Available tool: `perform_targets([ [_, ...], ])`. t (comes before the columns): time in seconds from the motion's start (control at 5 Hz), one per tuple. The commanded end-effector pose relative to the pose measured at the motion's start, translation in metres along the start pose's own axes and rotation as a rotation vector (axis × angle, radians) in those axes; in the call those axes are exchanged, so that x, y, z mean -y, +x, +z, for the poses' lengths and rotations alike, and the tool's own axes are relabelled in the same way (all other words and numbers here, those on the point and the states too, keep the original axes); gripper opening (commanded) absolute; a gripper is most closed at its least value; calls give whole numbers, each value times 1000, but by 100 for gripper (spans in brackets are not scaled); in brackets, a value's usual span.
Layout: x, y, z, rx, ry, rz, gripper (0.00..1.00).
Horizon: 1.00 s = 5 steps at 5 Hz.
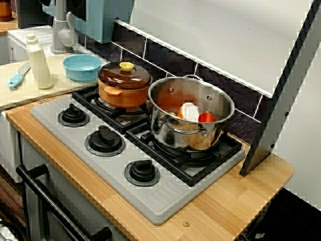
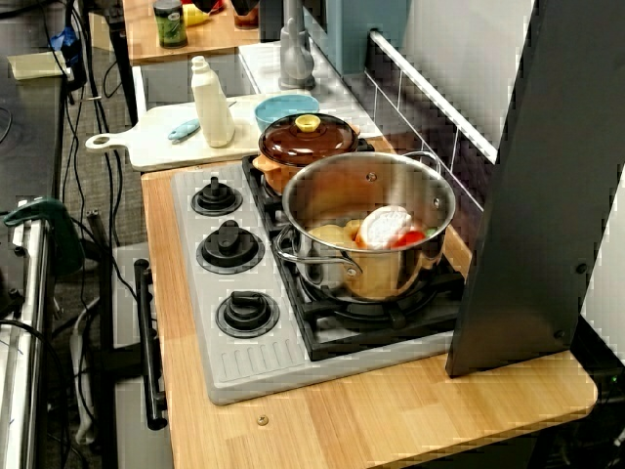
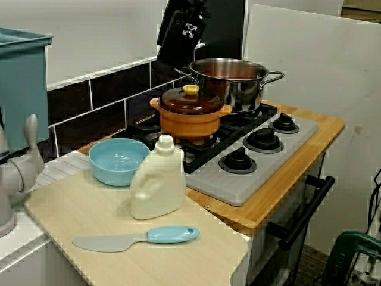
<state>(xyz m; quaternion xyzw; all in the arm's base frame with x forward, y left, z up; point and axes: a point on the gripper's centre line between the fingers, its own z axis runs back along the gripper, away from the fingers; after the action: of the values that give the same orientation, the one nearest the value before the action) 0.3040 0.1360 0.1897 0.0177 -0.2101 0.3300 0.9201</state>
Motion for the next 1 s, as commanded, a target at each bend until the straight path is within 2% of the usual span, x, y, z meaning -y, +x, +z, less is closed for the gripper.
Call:
perform_targets([
  [0.0, 0, 0, 0, 0, 0, 0, 100],
  [0.4, 11, 24, -11, -38, 36, 7, 100],
  [0.6, 16, 33, -19, -41, 39, 16, 100],
  [0.8, 25, 33, -25, -5, -25, -58, 100],
])
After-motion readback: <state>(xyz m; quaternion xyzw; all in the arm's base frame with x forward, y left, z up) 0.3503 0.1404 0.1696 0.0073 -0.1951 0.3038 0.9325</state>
